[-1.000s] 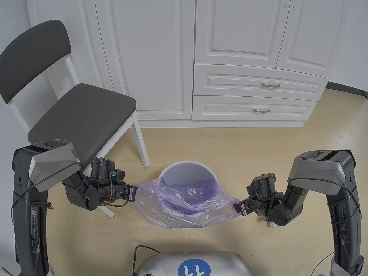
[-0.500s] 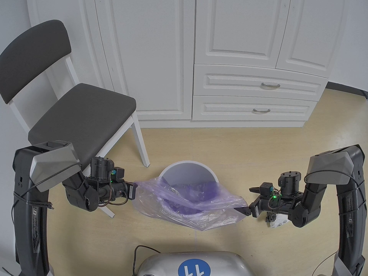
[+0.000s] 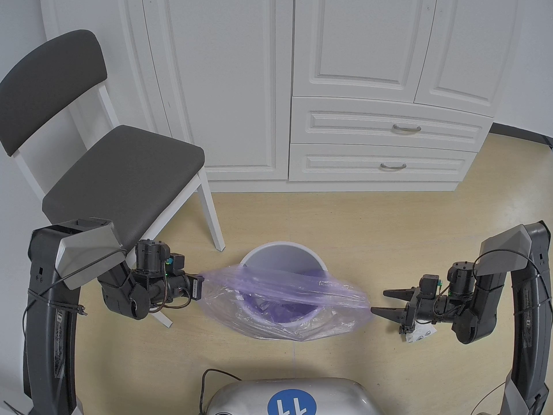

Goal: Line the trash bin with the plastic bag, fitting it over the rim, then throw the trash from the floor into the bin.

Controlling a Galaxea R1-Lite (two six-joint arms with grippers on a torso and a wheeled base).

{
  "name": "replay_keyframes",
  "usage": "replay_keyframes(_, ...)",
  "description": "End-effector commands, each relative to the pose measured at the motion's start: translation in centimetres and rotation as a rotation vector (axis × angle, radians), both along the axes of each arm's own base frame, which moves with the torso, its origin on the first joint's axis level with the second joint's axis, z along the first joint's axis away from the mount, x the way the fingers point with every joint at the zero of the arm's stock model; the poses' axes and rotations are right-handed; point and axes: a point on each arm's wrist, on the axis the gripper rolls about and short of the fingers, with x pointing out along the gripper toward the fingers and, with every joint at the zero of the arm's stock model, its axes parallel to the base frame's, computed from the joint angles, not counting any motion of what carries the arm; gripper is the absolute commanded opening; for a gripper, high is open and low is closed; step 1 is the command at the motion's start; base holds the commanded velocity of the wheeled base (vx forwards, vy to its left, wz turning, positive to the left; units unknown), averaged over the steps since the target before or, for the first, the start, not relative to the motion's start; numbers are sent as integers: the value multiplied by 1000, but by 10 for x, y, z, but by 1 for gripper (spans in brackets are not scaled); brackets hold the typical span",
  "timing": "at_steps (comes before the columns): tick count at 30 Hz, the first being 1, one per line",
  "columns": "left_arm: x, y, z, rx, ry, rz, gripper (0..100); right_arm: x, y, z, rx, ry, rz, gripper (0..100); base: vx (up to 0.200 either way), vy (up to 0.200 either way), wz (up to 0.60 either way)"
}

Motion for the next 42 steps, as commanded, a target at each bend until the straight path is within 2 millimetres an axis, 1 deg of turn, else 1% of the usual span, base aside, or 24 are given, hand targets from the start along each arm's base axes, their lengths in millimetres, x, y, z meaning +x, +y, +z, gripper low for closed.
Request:
replay_keyframes(1,1,2,-4,-4,7,9,0,-2,-6,-7,3,13,-16,100,0,0,0)
replay_keyframes(4,1,-1,0,-25,7,15,0,3,-2,4,-1,-26,-17,100,0,0,0)
replay_keyframes(6,0,-3,5,-38,-2,21,0,6,14,20,-13,-69,-31,100,0,0,0)
replay_keyframes(8,0,-5,11,-49,-27,18,0,5,31,37,-45,-110,-98,100,0,0,0)
replay_keyframes(9,0,-5,11,-49,-27,18,0,5,31,37,-45,-110,-98,100,0,0,0)
replay_keyframes(10,-3,-7,13,-60,-53,11,0,4,58,54,-82,-171,-190,100,0,0,0)
replay_keyframes(11,-4,-9,15,-62,-67,6,0,2,72,61,-98,-198,-227,100,0,0,0)
replay_keyframes(12,-4,-9,15,-63,-70,6,0,1,74,62,-101,-201,-236,100,0,0,0)
replay_keyframes(13,-6,-13,18,-65,-80,-3,0,-5,97,74,-111,-244,-278,100,0,0,0)
replay_keyframes(14,-7,-14,18,-65,-79,-6,0,-10,111,80,-112,-265,-285,100,0,0,0)
replay_keyframes(16,-8,-15,20,-65,-81,-12,0,-19,132,89,-114,-299,-292,100,0,0,0)
replay_keyframes(17,-8,-15,20,-66,-80,-11,0,-20,134,89,-115,-301,-292,100,0,0,0)
replay_keyframes(19,-9,-17,20,-65,-82,-15,0,-32,155,99,-133,-361,-301,100,0,0,0)
replay_keyframes(20,-9,-16,21,-65,-82,-13,0,-34,162,102,-158,-376,-315,100,0,0,0)
replay_keyframes(23,-9,-16,24,-66,-90,-13,0,-38,179,103,-247,-341,-368,100,0,0,0)
replay_keyframes(26,-10,-14,29,-67,-96,-10,0,-37,192,104,-296,-307,-369,100,0,0,0)
replay_keyframes(30,-12,-13,29,-67,-93,-9,0,-38,199,102,-344,-272,-328,100,0,0,0)
replay_keyframes(31,-13,-14,25,-65,-82,-12,0,-41,209,98,-409,-221,-232,100,0,0,0)
replay_keyframes(32,-14,-15,23,-64,-76,-13,0,-40,210,95,-444,-204,-190,100,0,0,0)
replay_keyframes(35,-15,-15,22,-63,-71,-13,0,-28,219,86,-542,-203,-119,100,0,0,0)
replay_keyframes(36,-15,-15,22,-63,-71,-13,0,-25,219,84,-551,-203,-117,100,0,0,0)
replay_keyframes(38,-17,-14,21,-61,-66,-15,0,-12,225,75,-613,-200,-92,100,0,0,0)
replay_keyframes(39,-17,-15,21,-61,-66,-16,0,-11,225,74,-617,-199,-91,100,0,0,0)
replay_keyframes(42,-17,-15,20,-59,-64,-19,0,9,233,65,-680,-171,-64,100,0,0,0)
